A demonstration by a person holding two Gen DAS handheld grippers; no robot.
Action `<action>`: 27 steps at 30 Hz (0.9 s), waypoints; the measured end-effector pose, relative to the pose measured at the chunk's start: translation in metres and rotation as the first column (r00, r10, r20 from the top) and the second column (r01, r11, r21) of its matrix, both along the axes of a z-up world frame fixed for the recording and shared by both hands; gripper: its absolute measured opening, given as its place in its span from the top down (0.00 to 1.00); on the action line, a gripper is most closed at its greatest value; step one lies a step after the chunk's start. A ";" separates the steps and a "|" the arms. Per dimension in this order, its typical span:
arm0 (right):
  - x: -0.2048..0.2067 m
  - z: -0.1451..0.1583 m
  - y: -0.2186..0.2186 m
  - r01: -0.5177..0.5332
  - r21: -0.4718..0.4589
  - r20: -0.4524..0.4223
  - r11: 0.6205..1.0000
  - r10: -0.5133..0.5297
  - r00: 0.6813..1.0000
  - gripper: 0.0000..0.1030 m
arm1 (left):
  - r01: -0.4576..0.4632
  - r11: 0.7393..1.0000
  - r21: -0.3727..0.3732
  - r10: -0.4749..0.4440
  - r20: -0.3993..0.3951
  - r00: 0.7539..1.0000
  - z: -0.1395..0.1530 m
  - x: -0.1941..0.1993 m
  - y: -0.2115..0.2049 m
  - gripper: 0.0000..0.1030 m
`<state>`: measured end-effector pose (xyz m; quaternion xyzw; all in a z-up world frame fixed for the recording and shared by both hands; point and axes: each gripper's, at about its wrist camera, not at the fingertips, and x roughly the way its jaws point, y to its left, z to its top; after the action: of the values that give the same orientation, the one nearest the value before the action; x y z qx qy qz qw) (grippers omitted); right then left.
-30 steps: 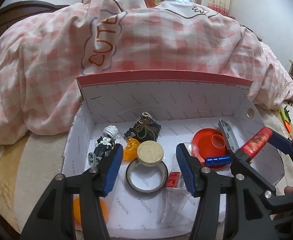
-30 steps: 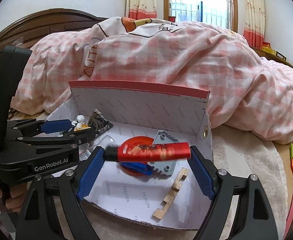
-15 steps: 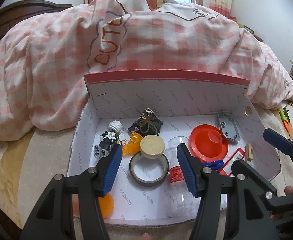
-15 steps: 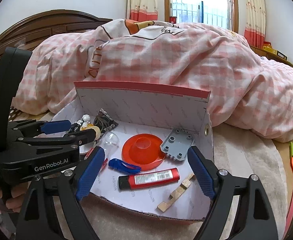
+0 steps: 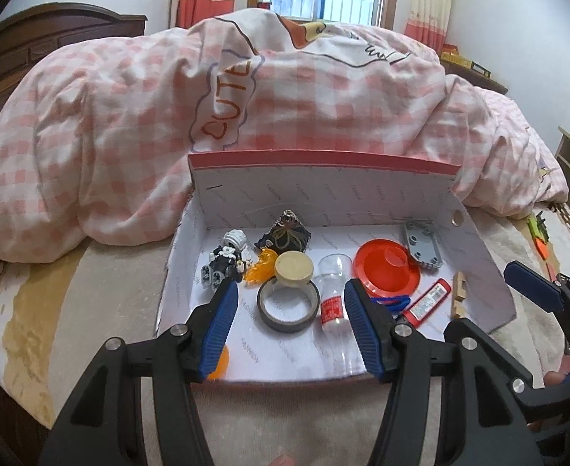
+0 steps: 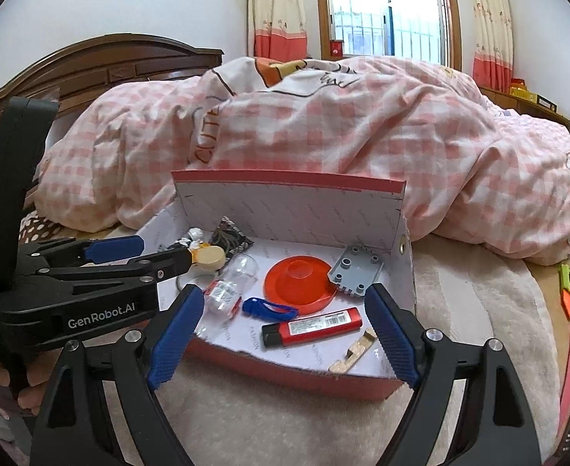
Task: Organize objects
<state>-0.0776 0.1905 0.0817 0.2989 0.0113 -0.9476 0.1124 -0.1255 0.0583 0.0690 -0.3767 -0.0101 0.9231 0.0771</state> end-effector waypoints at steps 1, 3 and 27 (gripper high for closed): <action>0.002 0.001 0.000 -0.001 0.000 0.001 1.000 0.001 1.000 0.16 | -0.001 1.000 0.001 0.001 -0.002 1.000 0.002 0.004 -0.001 0.44; 0.008 0.003 -0.002 -0.001 0.001 0.005 1.000 0.001 1.000 0.16 | -0.004 1.000 -0.001 0.004 -0.002 1.000 0.004 0.009 -0.001 0.44; 0.051 -0.039 -0.010 0.008 0.028 0.165 1.000 -0.012 0.986 0.16 | 0.006 1.000 -0.015 -0.004 0.118 0.993 -0.031 0.057 0.006 0.44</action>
<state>-0.0266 0.1810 0.0430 0.3782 0.0134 -0.9198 0.1041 -0.0687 0.0642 0.0380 -0.4311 -0.0065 0.8991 0.0757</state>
